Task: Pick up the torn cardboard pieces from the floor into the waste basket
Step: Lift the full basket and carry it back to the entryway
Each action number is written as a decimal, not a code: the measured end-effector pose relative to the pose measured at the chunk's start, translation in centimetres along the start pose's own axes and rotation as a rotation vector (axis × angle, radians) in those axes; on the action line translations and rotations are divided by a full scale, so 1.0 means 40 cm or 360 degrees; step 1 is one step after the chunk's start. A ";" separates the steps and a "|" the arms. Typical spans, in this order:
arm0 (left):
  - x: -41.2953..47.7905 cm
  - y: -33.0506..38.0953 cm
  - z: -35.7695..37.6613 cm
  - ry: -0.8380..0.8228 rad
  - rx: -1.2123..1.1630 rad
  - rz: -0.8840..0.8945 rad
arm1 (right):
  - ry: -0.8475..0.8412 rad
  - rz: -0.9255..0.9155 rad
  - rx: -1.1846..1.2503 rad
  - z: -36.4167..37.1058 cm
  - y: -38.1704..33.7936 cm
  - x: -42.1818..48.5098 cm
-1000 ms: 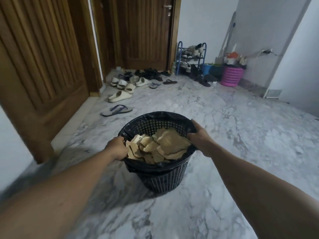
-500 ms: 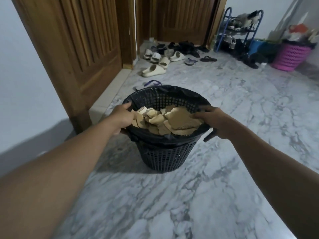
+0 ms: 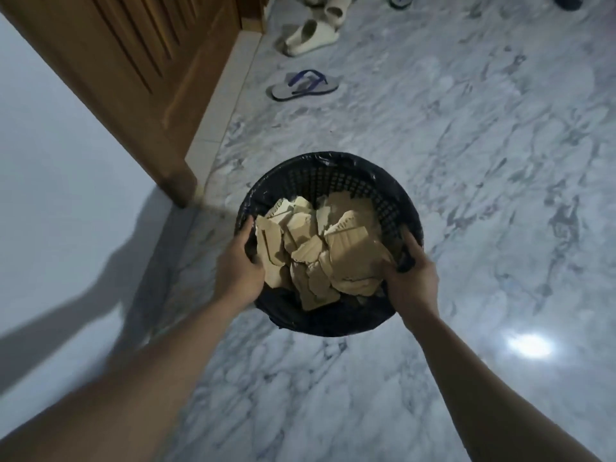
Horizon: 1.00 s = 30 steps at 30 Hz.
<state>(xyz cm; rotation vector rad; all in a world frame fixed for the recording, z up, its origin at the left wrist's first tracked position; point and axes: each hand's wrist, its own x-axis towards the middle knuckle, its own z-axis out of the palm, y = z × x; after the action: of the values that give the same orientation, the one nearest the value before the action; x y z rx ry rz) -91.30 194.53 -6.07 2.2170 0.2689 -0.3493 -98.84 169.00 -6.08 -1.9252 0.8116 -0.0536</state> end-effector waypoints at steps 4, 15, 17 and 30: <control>-0.251 0.179 -0.117 -0.0181 0.0307 -0.0149 | -0.0019 0.0275 -0.0015 -0.194 -0.076 -0.201; -0.822 0.782 -0.387 -0.0444 0.0360 -0.0225 | 0.0048 0.0550 -0.0006 -0.882 -0.552 -0.671; -0.860 0.875 -0.399 -0.0436 0.0338 -0.0162 | 0.0117 0.0552 0.0014 -0.961 -0.600 -0.697; -0.461 1.358 -0.251 -0.0522 0.0267 0.0135 | 0.0421 0.0476 0.0013 -1.159 -0.859 -0.245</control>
<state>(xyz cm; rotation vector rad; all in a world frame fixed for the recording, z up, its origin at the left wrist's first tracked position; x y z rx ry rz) -90.18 167.81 45.68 2.2820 -0.0333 -0.7006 -106.07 147.40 47.82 -1.7916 1.2668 -0.1311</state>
